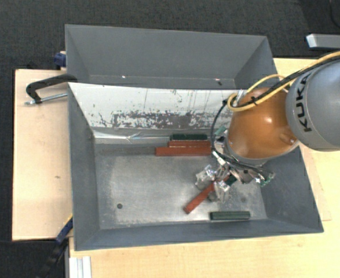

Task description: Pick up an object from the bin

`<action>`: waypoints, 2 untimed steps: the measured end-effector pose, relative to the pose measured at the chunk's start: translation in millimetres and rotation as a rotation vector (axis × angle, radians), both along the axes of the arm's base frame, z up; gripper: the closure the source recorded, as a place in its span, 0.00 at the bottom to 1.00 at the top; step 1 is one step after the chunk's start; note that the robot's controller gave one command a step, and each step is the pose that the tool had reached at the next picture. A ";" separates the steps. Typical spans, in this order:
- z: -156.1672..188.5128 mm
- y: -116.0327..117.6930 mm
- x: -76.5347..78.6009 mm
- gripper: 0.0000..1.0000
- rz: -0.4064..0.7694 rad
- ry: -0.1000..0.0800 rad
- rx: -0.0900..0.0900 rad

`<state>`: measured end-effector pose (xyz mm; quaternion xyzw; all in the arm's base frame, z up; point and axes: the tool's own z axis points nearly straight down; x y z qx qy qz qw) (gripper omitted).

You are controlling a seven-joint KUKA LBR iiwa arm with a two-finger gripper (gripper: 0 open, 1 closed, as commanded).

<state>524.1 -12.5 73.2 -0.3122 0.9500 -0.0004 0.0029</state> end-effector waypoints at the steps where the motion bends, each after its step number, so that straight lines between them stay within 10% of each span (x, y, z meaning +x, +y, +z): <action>1: 135.3 -16.3 -8.9 1.00 -0.046 0.000 0.001; 2: 135.2 -16.2 -9.1 0.00 -0.046 0.001 0.001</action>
Offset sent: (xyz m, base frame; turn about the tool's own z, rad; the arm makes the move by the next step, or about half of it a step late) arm 0.0000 0.0000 0.0000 0.0000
